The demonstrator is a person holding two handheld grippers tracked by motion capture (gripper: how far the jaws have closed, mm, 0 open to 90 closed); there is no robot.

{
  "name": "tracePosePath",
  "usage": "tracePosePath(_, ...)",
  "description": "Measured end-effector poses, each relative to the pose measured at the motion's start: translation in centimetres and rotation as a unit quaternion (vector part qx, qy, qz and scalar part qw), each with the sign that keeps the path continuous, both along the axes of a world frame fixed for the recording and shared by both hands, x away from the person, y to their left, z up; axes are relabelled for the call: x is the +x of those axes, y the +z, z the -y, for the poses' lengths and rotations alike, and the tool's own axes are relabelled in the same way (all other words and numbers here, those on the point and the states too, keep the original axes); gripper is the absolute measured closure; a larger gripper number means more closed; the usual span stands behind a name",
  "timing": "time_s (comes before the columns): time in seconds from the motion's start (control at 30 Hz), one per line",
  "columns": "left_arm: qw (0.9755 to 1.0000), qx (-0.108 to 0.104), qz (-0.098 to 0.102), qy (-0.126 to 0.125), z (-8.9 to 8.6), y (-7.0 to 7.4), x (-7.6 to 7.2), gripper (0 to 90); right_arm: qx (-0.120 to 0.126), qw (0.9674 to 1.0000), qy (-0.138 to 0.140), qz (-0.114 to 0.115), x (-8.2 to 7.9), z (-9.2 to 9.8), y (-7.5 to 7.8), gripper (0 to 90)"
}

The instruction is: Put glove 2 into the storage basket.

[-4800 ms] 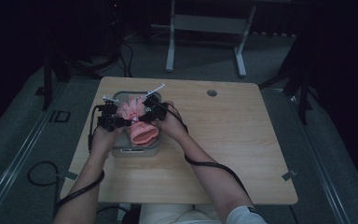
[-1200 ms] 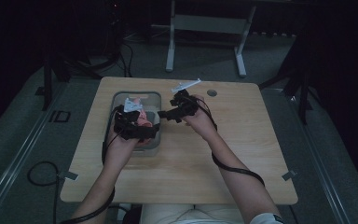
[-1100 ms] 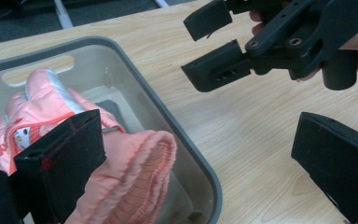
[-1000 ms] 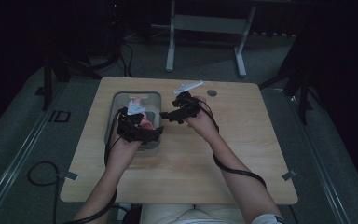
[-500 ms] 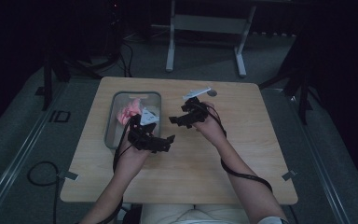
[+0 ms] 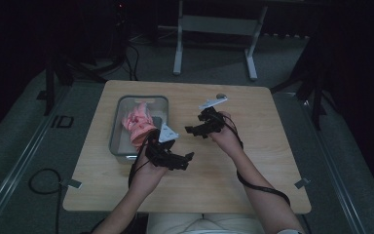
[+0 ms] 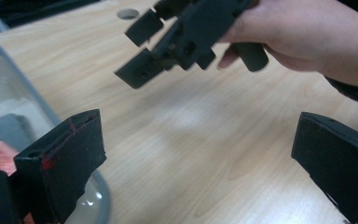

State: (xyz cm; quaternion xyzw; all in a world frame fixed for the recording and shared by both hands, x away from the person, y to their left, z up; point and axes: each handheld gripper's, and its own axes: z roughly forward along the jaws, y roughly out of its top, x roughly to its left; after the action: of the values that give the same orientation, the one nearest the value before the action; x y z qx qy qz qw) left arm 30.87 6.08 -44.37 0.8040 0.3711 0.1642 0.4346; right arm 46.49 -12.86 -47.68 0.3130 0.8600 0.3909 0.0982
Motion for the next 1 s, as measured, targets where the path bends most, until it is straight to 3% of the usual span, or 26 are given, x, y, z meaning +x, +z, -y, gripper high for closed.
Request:
tracePosePath(0.07,0.9999,0.006,0.005,-0.006,0.3,-0.4,-0.3,1.9,0.003,1.0,-0.003,-0.002,0.0,0.3,-0.2,18.5)
tracePosePath(0.3,0.9996,-0.015,-0.007,-0.022,1.0,-2.0,-0.9,1.9,0.0,1.0,-0.005,-0.001,-0.3,1.1,-1.4,18.2)
tracePosePath(0.47,0.9993,0.004,-0.018,-0.034,1.6,-3.4,-1.4,1.9,-0.003,0.9999,-0.013,-0.004,-0.5,2.0,-2.4,18.2)
tracePosePath(0.77,0.9976,0.003,-0.028,-0.063,2.5,-6.0,-2.0,1.9,-0.008,0.9995,-0.029,-0.003,-0.8,3.1,-4.0,18.2)
tracePosePath(1.0,0.9967,0.016,-0.048,-0.063,2.7,-8.4,-1.9,1.8,-0.013,0.9988,-0.047,0.002,-0.9,4.2,-5.0,17.8)
